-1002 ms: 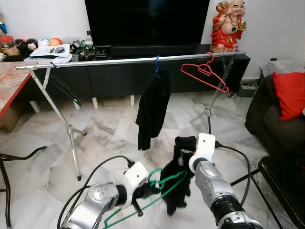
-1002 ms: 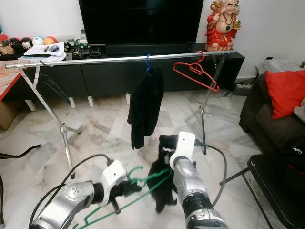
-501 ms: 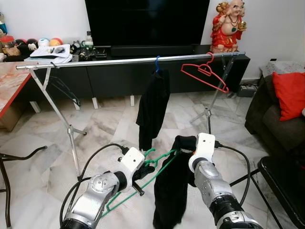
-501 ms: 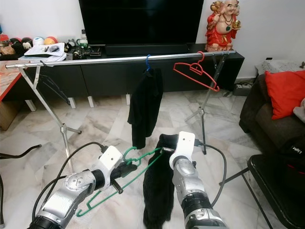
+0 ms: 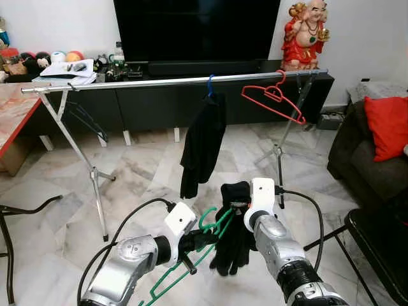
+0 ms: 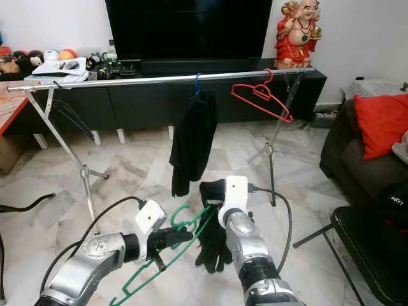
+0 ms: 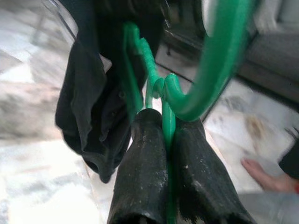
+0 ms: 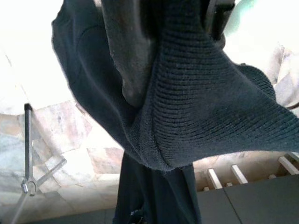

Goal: Hang hanger

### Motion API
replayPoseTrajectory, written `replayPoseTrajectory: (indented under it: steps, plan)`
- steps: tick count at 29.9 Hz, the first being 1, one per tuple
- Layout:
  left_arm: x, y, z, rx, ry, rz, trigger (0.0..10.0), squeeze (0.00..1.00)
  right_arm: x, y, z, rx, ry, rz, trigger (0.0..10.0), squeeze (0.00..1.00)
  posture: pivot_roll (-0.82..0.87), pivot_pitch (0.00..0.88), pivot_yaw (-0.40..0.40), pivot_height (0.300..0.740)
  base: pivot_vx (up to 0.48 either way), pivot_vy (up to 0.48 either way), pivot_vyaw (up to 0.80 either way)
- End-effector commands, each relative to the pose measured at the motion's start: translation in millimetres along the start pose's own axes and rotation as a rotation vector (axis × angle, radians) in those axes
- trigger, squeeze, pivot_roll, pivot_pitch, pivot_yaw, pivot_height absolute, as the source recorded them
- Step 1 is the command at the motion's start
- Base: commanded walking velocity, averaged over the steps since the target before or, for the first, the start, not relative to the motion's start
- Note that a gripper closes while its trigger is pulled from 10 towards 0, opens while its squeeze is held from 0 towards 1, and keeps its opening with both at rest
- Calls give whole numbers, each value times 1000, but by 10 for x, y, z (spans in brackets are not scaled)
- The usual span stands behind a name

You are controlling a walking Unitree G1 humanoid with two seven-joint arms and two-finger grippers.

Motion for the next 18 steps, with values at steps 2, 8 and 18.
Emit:
replayPoseTrajectory:
  steps: [2,8,18]
  plan:
    - [36,-117,-24,-3,6,-51,10000,0,15,14,182,-42,-50,19,10000,0,119,0,-46,740,0,0,0]
    - [56,-66,-2,4,1,-18,10000,0,14,37,178,-81,-43,51,10000,0,117,0,-48,740,0,0,0]
    - [108,303,144,59,-58,221,10000,0,-4,250,158,-75,-45,111,10000,0,114,0,-50,740,0,0,0]
Point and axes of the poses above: a point about 5 cm out from each wrist's last joint towards the gripper, its own x axis pointing out of the wrist towards the gripper, its own z axis along the axis of the wrist's last joint, y = z × x, the point moved 6 cm from there along x, pointing out of the wrist towards the gripper, and after that the axes turned 5 degrees about -x, right-handed, at the moved point
